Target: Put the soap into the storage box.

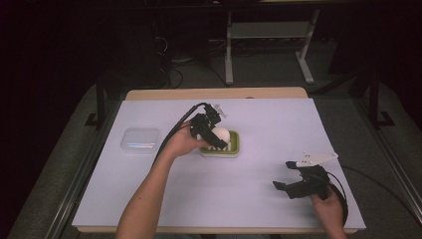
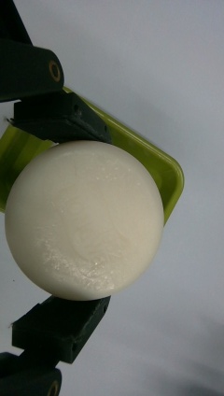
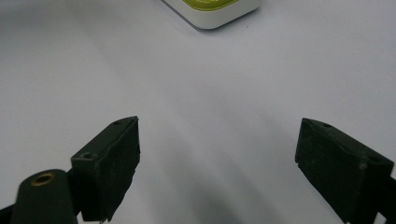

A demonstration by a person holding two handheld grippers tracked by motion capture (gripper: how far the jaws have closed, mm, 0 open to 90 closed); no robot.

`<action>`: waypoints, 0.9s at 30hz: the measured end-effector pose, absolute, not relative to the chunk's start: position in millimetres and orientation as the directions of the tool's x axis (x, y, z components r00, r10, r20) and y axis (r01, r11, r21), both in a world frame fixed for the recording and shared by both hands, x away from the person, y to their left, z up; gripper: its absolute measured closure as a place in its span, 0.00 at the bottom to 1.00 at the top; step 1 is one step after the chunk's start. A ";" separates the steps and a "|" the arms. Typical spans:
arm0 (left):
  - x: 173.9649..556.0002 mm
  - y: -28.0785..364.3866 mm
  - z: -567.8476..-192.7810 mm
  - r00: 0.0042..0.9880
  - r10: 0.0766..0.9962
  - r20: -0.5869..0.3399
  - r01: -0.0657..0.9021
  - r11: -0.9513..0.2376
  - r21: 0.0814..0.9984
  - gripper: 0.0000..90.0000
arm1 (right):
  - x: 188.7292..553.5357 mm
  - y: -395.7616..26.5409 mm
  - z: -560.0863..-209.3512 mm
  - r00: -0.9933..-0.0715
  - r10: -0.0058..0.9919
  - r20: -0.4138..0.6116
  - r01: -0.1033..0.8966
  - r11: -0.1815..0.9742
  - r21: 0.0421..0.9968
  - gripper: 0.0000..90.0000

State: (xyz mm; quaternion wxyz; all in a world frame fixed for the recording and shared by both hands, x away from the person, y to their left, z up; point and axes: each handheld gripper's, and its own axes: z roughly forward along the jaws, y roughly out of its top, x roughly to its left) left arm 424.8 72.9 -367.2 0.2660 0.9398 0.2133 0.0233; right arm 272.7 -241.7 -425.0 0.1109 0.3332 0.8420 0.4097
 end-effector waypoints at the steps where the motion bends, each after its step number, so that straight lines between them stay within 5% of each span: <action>1: 424.8 72.9 -367.2 0.908 0.413 -0.070 0.388 -0.768 0.510 0.27 | 272.7 -241.7 -425.0 -0.753 0.652 0.086 0.470 0.442 0.764 0.15; 27: 434.3 62.5 -387.6 0.890 0.449 -0.079 0.428 -0.764 0.482 0.27 | 273.3 -240.8 -425.0 -0.757 0.647 0.091 0.471 0.443 0.762 0.15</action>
